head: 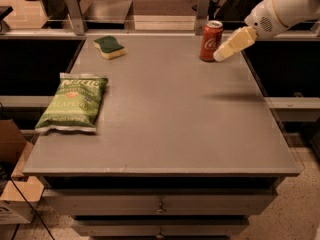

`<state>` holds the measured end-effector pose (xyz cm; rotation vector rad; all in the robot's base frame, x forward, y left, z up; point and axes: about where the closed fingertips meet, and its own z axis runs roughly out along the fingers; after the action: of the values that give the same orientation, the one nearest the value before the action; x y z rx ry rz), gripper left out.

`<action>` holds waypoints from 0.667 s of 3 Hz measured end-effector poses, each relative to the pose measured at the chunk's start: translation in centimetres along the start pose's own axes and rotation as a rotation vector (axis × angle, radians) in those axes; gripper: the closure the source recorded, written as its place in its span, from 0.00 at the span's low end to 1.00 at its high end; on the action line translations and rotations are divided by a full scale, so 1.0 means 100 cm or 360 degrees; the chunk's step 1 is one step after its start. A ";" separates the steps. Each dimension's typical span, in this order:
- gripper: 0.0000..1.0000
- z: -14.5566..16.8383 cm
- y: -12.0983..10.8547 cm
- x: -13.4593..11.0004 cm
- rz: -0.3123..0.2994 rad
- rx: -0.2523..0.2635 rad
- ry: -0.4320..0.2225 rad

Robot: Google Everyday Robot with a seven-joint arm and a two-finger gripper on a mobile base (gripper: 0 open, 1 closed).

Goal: Pick coke can

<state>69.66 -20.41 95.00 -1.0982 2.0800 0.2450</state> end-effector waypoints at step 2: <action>0.00 0.011 -0.004 -0.009 0.0030 0.0044 -0.0079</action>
Offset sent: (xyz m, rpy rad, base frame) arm 0.0511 0.0339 0.0025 0.1926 -0.2079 -0.1324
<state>70.84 -19.54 94.91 -1.0464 2.0447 0.2498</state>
